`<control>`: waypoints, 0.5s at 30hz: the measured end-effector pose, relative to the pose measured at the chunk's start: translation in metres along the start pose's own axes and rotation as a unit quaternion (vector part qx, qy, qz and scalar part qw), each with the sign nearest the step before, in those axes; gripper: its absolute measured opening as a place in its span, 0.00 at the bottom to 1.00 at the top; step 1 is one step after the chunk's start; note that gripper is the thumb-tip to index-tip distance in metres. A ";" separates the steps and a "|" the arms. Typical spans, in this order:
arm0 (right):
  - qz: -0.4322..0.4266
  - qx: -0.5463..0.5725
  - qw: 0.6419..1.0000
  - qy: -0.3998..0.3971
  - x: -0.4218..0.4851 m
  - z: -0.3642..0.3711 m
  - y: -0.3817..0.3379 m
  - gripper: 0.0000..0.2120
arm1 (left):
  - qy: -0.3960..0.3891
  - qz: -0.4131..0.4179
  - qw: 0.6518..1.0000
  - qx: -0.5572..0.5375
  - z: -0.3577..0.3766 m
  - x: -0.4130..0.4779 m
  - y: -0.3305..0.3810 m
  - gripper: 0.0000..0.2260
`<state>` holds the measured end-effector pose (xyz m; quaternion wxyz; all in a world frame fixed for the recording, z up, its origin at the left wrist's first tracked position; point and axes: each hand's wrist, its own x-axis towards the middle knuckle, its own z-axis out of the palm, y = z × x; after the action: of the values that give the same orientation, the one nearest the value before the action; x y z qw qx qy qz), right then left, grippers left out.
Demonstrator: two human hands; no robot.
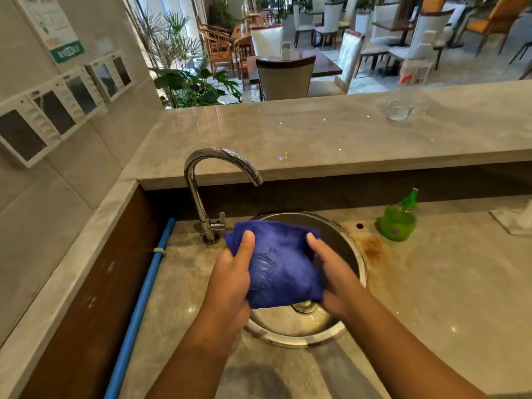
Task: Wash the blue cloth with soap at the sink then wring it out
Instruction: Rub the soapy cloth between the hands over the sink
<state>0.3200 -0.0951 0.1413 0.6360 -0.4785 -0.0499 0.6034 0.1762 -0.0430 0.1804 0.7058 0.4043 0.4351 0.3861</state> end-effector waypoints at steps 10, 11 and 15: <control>0.162 0.139 0.973 -0.088 -0.002 -0.009 0.027 0.23 | -0.118 -0.030 0.992 0.041 0.005 -0.003 -0.003 0.16; 0.134 0.132 0.979 -0.080 0.001 -0.013 0.023 0.20 | -0.122 -0.043 0.991 0.027 0.000 -0.002 0.001 0.16; -0.011 0.043 0.999 -0.019 0.010 -0.020 0.014 0.16 | -0.002 -0.024 0.987 0.159 -0.015 0.009 -0.001 0.07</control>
<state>0.3257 -0.1002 0.1164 0.6612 -0.4389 -0.0415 0.6070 0.1655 -0.0312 0.1723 0.6423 0.5016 0.4994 0.2940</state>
